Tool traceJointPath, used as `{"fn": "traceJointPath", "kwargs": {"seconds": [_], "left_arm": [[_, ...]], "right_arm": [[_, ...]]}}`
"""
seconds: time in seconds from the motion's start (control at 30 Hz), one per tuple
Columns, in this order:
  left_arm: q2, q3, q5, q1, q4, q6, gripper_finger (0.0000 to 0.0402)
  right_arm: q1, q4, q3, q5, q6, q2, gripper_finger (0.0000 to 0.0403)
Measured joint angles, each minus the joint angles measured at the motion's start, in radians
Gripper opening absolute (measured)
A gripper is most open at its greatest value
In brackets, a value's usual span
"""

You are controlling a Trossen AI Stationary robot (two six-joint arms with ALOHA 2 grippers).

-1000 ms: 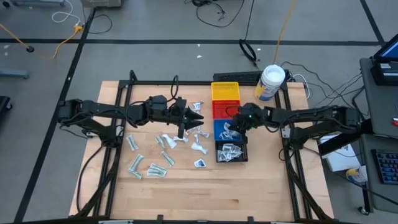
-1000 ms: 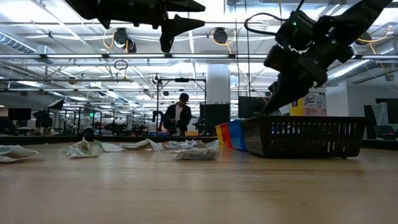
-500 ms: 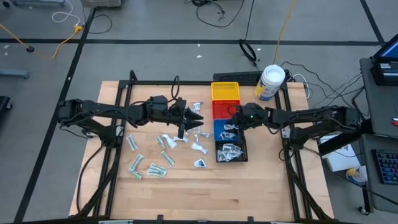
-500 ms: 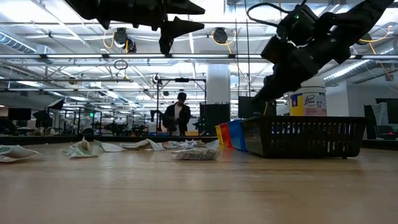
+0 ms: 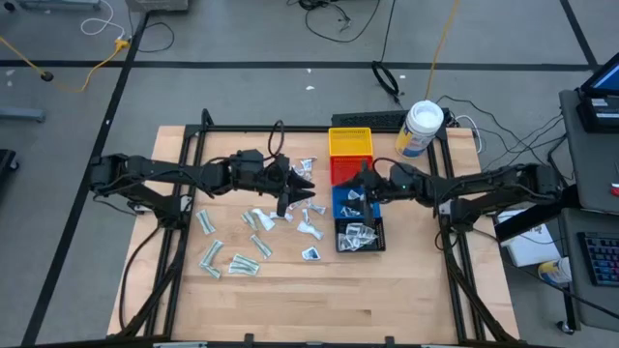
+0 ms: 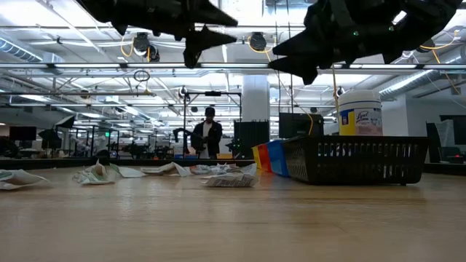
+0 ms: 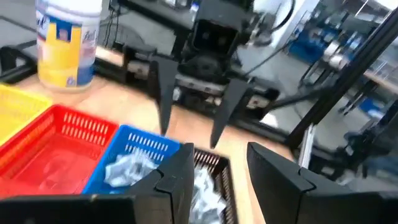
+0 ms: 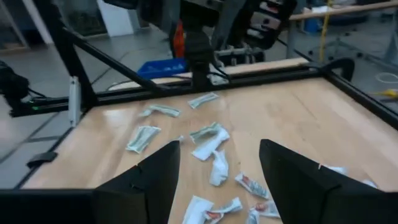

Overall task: Pick & Place First Aid Supplies
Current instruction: Put the blue alcohol pad into the blue bin

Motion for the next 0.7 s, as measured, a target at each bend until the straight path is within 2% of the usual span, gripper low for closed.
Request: {"fn": "traceJointPath", "kwargs": {"seconds": [0.07,0.13,0.27,0.33,0.5,0.7], "left_arm": [[0.0,0.025,-0.01,-0.012,-0.12,0.024,0.0154],[0.002,0.085,-0.029,-0.035,-0.312,0.087,0.0154],[0.037,0.232,-0.146,-0.086,-0.685,0.233,0.0154],[0.062,0.291,-0.156,-0.098,-0.819,0.262,0.0154],[0.14,0.425,-0.148,-0.141,-1.059,0.254,0.0154],[0.246,0.553,-0.153,-0.22,-1.137,0.231,0.0154]], "right_arm": [[0.021,-0.004,0.0,0.044,0.002,0.0,0.0213],[0.035,0.012,0.0,0.072,0.003,0.0,0.0214],[0.053,0.003,0.016,0.155,-0.003,-0.013,0.0213],[0.057,0.01,0.026,0.202,-0.02,-0.02,0.0213],[0.055,0.006,0.04,0.26,-0.066,-0.063,0.0213],[0.049,-0.006,0.037,0.258,-0.066,-0.119,0.0212]]}}
